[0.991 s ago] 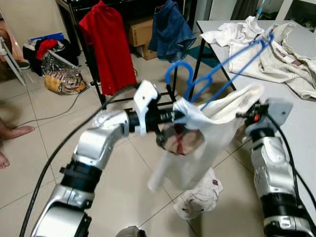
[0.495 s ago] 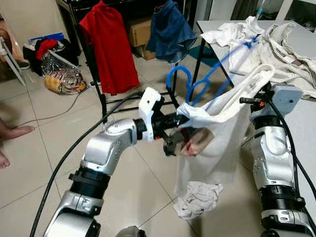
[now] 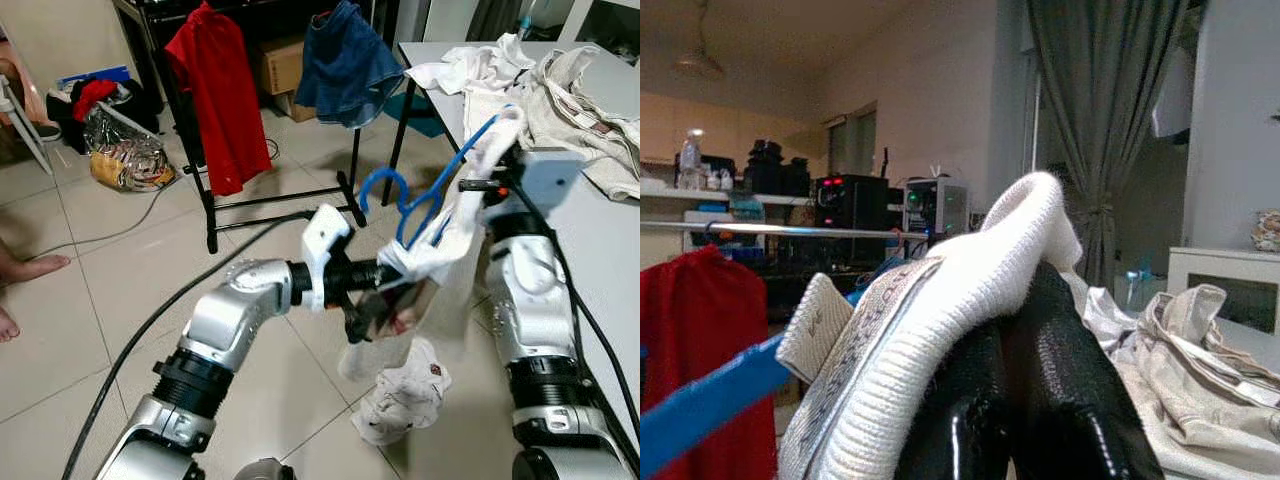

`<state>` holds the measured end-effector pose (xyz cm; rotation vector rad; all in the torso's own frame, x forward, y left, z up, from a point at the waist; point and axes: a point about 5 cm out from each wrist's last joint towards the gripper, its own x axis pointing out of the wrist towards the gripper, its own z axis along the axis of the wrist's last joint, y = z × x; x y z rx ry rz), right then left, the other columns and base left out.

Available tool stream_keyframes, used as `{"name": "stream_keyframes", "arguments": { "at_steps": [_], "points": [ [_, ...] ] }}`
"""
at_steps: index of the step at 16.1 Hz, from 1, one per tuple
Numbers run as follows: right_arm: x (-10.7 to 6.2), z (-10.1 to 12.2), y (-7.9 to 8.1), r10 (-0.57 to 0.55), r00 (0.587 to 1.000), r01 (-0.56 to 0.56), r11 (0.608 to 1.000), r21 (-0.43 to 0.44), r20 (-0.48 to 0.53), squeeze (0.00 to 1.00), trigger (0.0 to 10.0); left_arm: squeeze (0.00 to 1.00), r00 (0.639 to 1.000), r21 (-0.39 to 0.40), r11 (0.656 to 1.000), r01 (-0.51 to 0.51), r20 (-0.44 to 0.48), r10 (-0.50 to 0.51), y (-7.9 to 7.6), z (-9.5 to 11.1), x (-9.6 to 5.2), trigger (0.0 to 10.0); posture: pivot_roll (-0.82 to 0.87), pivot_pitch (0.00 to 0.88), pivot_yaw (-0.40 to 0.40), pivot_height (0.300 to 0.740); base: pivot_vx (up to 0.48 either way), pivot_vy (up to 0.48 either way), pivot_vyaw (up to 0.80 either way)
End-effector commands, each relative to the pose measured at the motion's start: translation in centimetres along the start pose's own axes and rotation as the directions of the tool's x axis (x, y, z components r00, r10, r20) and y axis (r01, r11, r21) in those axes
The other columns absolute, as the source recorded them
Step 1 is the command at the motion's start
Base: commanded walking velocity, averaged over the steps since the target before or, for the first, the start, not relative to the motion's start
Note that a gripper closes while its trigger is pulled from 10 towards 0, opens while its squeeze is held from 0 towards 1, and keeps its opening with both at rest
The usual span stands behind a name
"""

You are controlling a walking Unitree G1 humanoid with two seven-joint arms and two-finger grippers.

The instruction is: Hang hanger

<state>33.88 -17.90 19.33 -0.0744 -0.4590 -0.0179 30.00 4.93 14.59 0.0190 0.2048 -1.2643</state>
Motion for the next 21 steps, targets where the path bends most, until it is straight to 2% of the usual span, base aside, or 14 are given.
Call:
{"name": "stream_keyframes", "arguments": {
  "at_steps": [1,3,6,10,12,15,17,21],
  "points": [
    [0.7,0.0,1.0,0.035,0.999,-0.036,0.999,-0.028,-0.011,0.00,0.0,0.00,0.998,0.155,0.988,0.007,-0.068,0.004,-0.3,-0.6,0.3,10.0,0.00,0.000,0.037,0.723,0.000,0.000,0.00],
    [0.9,-0.5,1.7,0.069,0.997,-0.070,0.996,-0.045,-0.038,0.00,0.0,0.00,1.000,0.218,0.976,-0.001,-0.022,0.005,-0.3,0.4,0.2,10.0,0.01,0.000,0.032,0.723,0.000,0.000,0.00],
    [0.8,-1.5,2.1,0.087,0.992,-0.094,0.993,-0.074,-0.090,0.00,0.0,0.00,0.999,0.342,0.939,-0.030,-0.028,0.042,-0.1,0.9,-0.2,10.0,0.02,0.000,0.026,0.723,0.000,0.000,0.00],
    [0.9,-2.1,1.7,0.074,0.991,-0.084,0.993,-0.086,-0.111,0.00,0.0,0.00,0.999,0.393,0.919,-0.033,-0.018,0.043,-0.3,0.8,-0.8,10.0,0.02,0.000,0.025,0.723,0.000,0.000,0.00],
    [1.0,-2.3,1.9,0.085,0.989,-0.095,0.992,-0.084,-0.119,0.00,0.0,0.00,0.997,0.479,0.877,-0.016,-0.054,0.047,-0.4,0.5,-0.7,10.0,0.02,0.000,0.024,0.723,0.000,0.000,0.00],
    [0.4,-2.0,2.5,0.113,0.990,-0.117,0.992,-0.043,-0.084,0.00,0.0,0.00,0.998,0.431,0.901,-0.047,-0.006,0.056,-0.4,0.8,-1.0,10.0,0.02,0.000,0.023,0.723,0.000,0.000,0.00],
    [-1.1,-1.7,2.6,0.151,0.987,-0.150,0.989,0.015,-0.051,0.00,0.0,0.00,0.992,0.381,0.916,-0.124,0.036,0.119,0.5,1.0,-2.7,10.0,0.02,0.000,0.025,0.723,0.000,0.000,0.00],
    [-3.3,-0.9,1.7,0.163,0.986,-0.163,0.986,0.035,-0.016,0.00,0.0,0.00,0.982,0.359,0.914,-0.188,0.063,0.178,0.5,0.7,-5.0,10.0,0.01,0.000,0.027,0.723,0.000,0.000,0.00]
  ]
}}
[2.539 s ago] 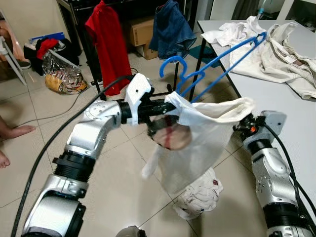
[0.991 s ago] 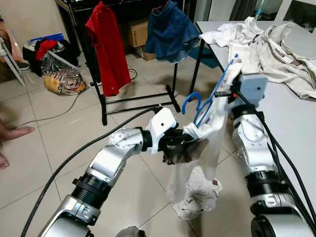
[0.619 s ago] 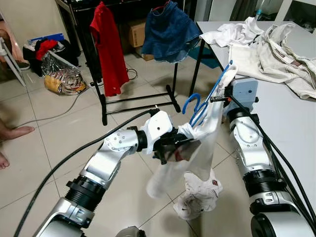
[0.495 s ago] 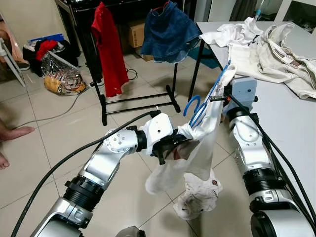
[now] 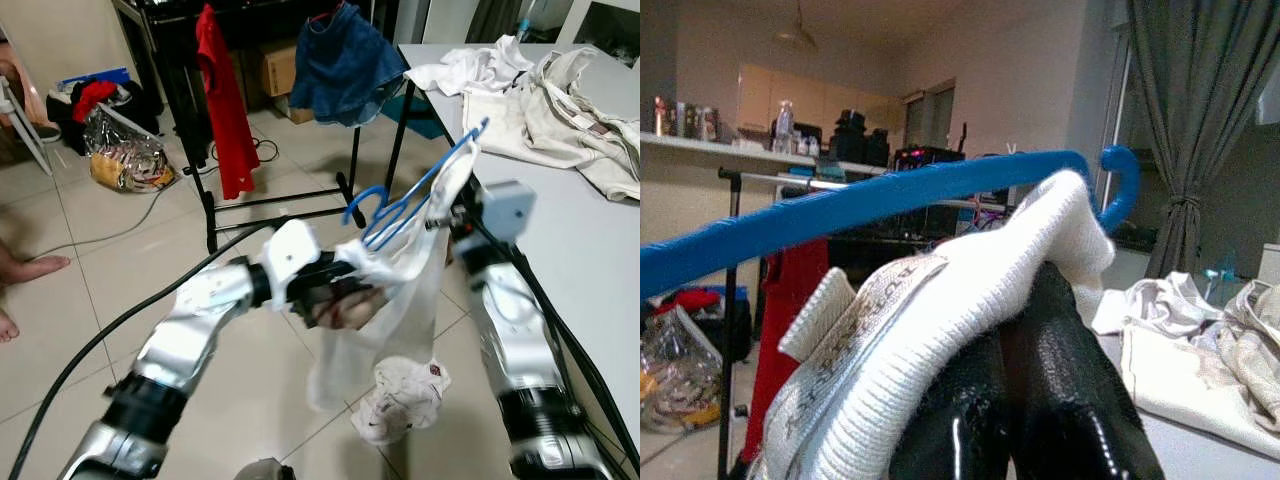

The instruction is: Hang hanger

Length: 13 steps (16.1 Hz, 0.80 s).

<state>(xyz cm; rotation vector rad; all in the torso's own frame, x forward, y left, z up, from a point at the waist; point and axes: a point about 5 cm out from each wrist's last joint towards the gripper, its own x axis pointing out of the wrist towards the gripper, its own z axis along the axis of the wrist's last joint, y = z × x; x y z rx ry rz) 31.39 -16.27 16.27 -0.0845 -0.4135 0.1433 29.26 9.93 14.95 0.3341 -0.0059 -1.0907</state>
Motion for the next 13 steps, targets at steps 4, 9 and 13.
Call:
{"name": "stream_keyframes", "arguments": {
  "at_steps": [4,9,13],
  "points": [
    [0.1,1.3,-0.1,-0.023,0.999,0.021,0.999,0.046,0.034,0.00,0.0,0.00,0.999,0.106,0.994,0.007,-0.053,-0.002,-1.0,-0.6,-0.3,10.0,0.01,0.000,0.029,0.723,0.000,0.000,0.00],
    [0.3,1.9,0.1,-0.019,0.999,0.015,0.997,0.075,0.050,0.00,0.0,0.00,0.997,0.113,0.993,-0.043,-0.061,0.050,-0.2,-0.8,-0.3,10.0,0.02,0.000,0.026,0.723,0.000,0.000,0.00],
    [-0.1,2.2,1.0,0.036,0.997,-0.041,0.995,0.091,0.063,0.00,0.0,0.00,0.994,0.146,0.985,-0.092,-0.046,0.100,1.1,-0.3,-0.3,10.0,0.02,0.000,0.029,0.723,0.000,0.000,0.00]
  ]
}}
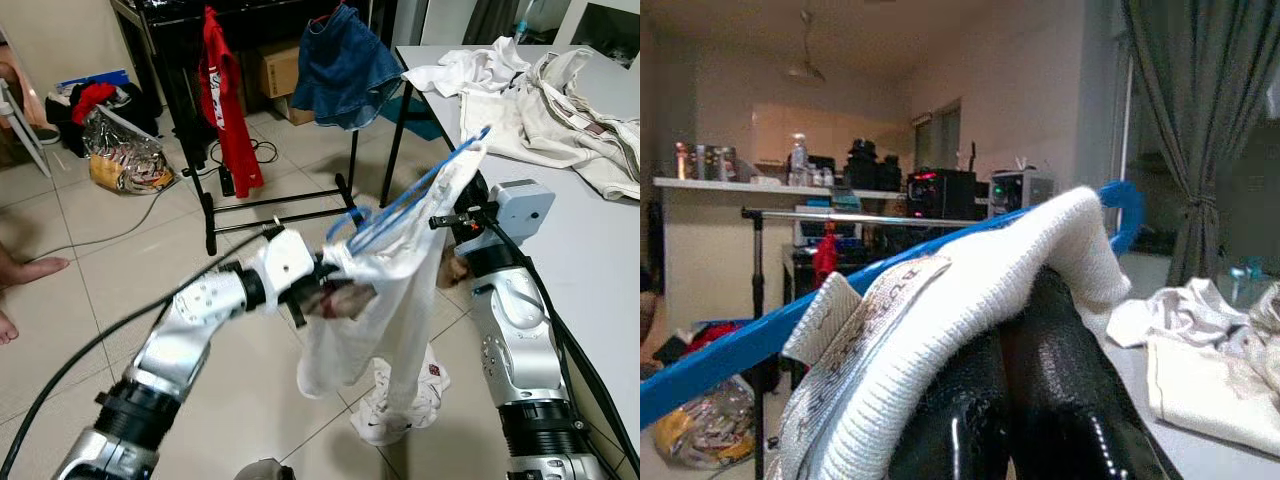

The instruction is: Hang hanger

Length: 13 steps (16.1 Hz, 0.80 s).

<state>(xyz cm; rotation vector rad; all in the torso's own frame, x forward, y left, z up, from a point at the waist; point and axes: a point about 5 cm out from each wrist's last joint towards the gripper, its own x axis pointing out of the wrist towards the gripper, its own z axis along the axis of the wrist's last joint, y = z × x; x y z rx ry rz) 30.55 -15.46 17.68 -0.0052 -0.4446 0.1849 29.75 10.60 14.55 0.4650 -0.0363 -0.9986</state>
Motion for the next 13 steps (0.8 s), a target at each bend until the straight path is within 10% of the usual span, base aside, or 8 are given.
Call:
{"name": "stream_keyframes", "arguments": {
  "at_steps": [1,10,13],
  "points": [
    [-0.1,0.4,0.3,0.016,1.000,-0.016,1.000,0.010,0.019,0.00,0.0,0.00,1.000,0.028,0.999,-0.018,0.004,0.018,0.7,0.4,0.1,10.0,0.02,0.000,0.030,0.723,0.000,0.000,0.00],
    [-0.4,0.5,0.3,0.022,1.000,-0.022,1.000,0.015,0.016,0.00,0.0,0.00,0.999,-0.001,0.999,-0.033,0.029,0.033,1.1,0.6,0.3,10.0,0.02,0.000,0.031,0.723,0.000,0.000,0.00],
    [-0.2,0.2,-1.2,-0.072,0.997,0.072,0.994,-0.085,0.010,0.00,0.0,0.00,0.992,-0.006,0.994,0.113,0.059,-0.112,-0.5,0.8,-0.1,10.0,0.02,0.000,0.037,0.723,0.000,0.000,0.00]
  ]
}}
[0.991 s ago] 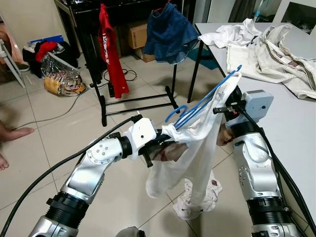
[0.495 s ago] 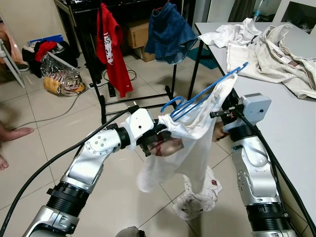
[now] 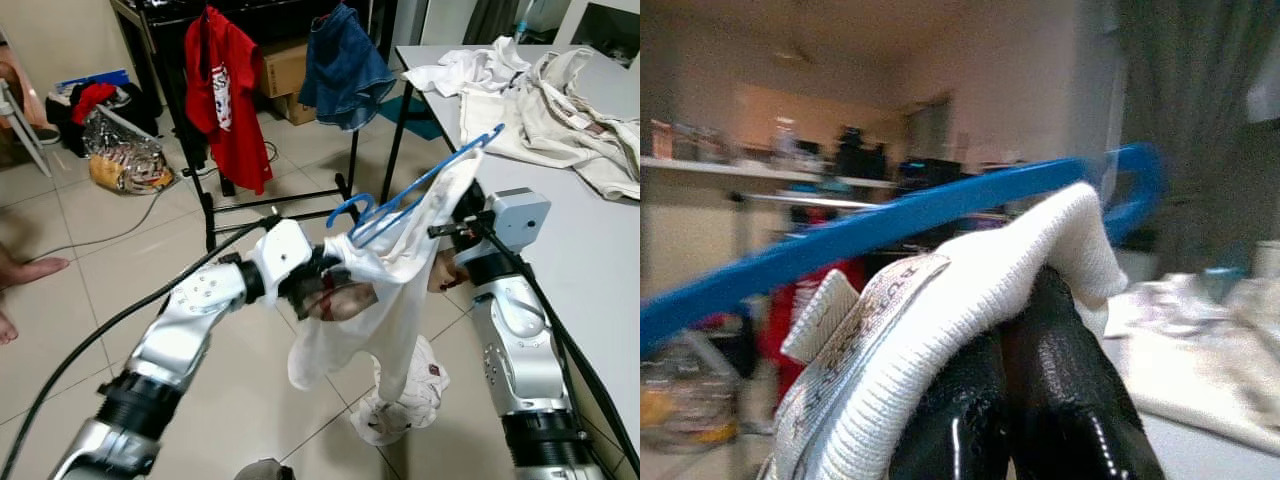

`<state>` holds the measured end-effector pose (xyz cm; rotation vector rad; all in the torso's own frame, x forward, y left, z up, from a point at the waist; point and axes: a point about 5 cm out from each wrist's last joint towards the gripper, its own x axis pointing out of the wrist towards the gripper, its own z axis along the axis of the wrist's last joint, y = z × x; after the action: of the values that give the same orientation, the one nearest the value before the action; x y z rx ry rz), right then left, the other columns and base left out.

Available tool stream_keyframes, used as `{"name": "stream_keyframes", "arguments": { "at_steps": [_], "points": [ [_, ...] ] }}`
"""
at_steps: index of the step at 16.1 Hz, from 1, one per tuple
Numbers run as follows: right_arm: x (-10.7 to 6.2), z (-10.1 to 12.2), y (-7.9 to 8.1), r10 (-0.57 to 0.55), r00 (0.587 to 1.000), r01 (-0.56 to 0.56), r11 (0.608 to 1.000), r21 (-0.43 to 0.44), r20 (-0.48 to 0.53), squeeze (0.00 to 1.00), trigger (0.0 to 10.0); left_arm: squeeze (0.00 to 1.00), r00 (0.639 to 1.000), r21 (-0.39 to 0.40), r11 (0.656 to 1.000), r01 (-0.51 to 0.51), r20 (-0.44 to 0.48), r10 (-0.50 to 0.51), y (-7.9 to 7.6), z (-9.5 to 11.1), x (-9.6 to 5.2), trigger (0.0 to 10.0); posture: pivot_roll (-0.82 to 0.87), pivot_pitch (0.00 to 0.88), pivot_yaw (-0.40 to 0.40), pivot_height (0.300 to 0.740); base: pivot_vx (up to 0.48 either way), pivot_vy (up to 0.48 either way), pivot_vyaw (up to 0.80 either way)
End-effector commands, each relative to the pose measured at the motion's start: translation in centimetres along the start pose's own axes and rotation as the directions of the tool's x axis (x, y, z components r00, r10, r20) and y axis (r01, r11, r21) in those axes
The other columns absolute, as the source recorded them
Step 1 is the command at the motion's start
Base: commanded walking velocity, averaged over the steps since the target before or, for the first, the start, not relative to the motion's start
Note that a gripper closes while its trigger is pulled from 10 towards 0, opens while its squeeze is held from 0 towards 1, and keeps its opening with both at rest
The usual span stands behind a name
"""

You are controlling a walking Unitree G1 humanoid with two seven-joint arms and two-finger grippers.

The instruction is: Hang hanger

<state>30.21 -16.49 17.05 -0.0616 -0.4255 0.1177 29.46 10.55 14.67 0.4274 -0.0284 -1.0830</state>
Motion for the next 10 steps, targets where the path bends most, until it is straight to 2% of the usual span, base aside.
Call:
{"name": "stream_keyframes", "arguments": {
  "at_steps": [1,4,6,8,10],
  "points": [
    [0.6,0.6,-0.4,-0.026,0.999,0.027,0.999,-0.026,0.035,0.00,0.0,0.00,0.998,0.026,0.999,0.046,0.029,-0.046,-0.5,0.6,0.0,10.0,0.02,0.000,0.037,0.723,0.000,0.000,0.00],
    [1.9,1.1,0.6,0.002,0.998,0.000,0.999,-0.032,0.069,0.00,0.0,0.00,0.993,0.013,0.997,0.070,0.091,-0.071,-0.9,1.3,0.4,10.0,0.02,0.000,0.036,0.723,0.000,0.000,0.00],
    [2.4,0.9,0.8,-0.022,0.997,0.026,0.998,-0.062,0.075,0.00,0.0,0.00,0.991,0.013,0.996,0.085,0.100,-0.086,-1.0,1.5,0.3,10.0,0.02,0.000,0.036,0.723,0.000,0.000,0.00],
    [3.1,0.4,1.1,-0.031,0.998,0.037,0.994,-0.099,0.059,0.00,0.0,0.00,0.991,0.042,0.996,0.084,0.102,-0.088,-1.1,1.6,0.2,10.0,0.02,0.000,0.035,0.723,0.000,0.000,0.00],
    [3.3,-0.2,2.4,0.052,0.999,-0.051,0.995,-0.091,0.016,0.00,0.0,0.00,0.989,0.109,0.992,0.069,0.120,-0.082,-0.9,2.0,0.2,10.0,0.03,0.000,0.031,0.723,0.000,0.000,0.00]
  ]
}}
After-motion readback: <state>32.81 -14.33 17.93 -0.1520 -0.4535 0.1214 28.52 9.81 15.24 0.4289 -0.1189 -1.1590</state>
